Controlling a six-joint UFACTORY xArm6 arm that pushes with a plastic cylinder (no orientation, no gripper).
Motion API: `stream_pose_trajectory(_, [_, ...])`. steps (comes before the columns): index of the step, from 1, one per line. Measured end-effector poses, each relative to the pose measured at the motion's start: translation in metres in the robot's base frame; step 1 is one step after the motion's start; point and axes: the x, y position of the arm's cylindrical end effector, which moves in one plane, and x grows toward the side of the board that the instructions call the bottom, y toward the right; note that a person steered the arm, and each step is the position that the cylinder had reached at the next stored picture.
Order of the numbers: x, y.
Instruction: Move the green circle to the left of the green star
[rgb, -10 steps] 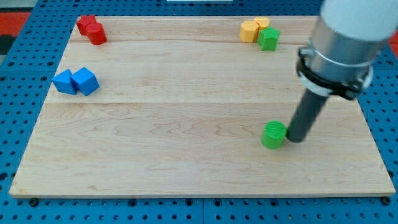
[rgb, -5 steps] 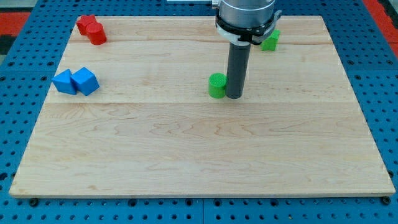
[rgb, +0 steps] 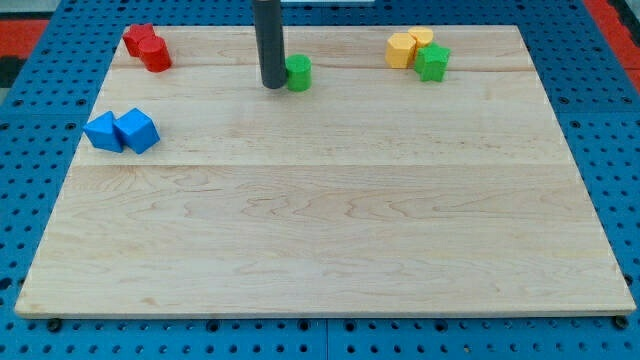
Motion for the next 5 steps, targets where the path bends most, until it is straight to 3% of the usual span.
stream_pose_trajectory(1, [-0.015,0.030])
stream_pose_trajectory(2, [-0.002,0.073])
stream_pose_trajectory(3, [0.006,0.080])
stream_pose_trajectory(5, [-0.024,0.113])
